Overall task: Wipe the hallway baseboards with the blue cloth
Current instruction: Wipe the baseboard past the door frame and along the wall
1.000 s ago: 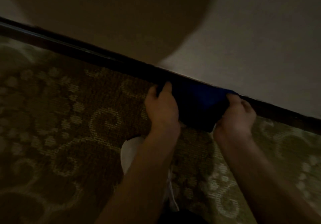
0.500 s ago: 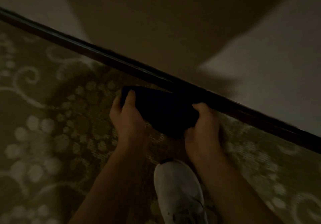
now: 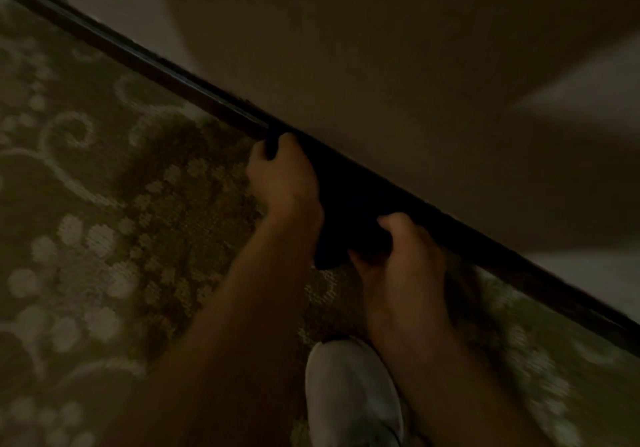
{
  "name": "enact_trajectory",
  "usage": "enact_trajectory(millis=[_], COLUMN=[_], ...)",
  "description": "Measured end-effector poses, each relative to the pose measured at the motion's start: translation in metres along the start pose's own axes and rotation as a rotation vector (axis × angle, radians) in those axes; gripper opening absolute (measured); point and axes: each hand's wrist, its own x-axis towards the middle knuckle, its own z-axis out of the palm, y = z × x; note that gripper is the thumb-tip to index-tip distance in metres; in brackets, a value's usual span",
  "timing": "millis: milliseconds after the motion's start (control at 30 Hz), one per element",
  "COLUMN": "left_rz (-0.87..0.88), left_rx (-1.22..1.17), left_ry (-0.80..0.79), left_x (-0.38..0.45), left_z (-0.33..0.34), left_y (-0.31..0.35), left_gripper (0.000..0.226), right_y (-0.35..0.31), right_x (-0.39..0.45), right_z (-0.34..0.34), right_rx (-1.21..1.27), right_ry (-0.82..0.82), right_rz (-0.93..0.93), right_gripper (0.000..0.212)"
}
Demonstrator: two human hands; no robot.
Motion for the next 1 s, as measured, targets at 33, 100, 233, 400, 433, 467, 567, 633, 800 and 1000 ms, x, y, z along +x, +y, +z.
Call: enact_trajectory(millis=[33,100,233,400,433,467,567,633,800,1000], left_rz=[0.051,0.092,-0.036,-0.055,-0.048,-0.054,0.005,0.107,0.012,-0.111], left_rx=[0.007,0.108,0.217,0.043,0.057,0.085,0.058,0.097,0.327,0.277], left_ry=[0.018,-0.047,-0.204,-0.084,-0.086,-0.089,-0.039,0.033,-0.385,-0.397], left_x=[-0.012,-0.041,-0.038,0.033,0.040,0.045,0.020,-0.008,-0.052,-0.043], left_z=[0.005,0.008,-0.002,-0.019,-0.020,-0.019,-0.006,-0.001,-0.008,-0.012], left_y=[-0.012,-0.030,-0.036,0.007,0.013,0.018,0.014,-0.003,-0.037,-0.021], left_gripper=[0.016,0.012,0.053,0.036,0.037,0.037,0.019,0.010,0.010,0.021], right_y=[0.001,-0.001,0.012,0.024,0.022,0.020,0.010,0.007,0.004,-0.007], right_x=[0.003,0.004,-0.009,-0.012,-0.008,-0.005,0.003,0.004,0.005,-0.008], right_z=[-0.011,-0.022,-0.043,-0.012,-0.005,0.002,0.006,-0.004,-0.042,-0.057], right_rx=[0.052,-0.028,-0.103,-0.158,-0.189,-0.201,-0.162,-0.175,-0.151,-0.171], right_ry=[-0.010,0.022,0.056,-0.217,-0.267,-0.294,-0.217,-0.136,0.193,0.198], right_rz=[0.005,-0.062,-0.083,0.028,0.032,0.038,0.063,0.009,-0.199,-0.284], right_gripper=[0.028,0.044,0.038,0.019,0.018,0.018,0.026,0.042,0.042,0.065])
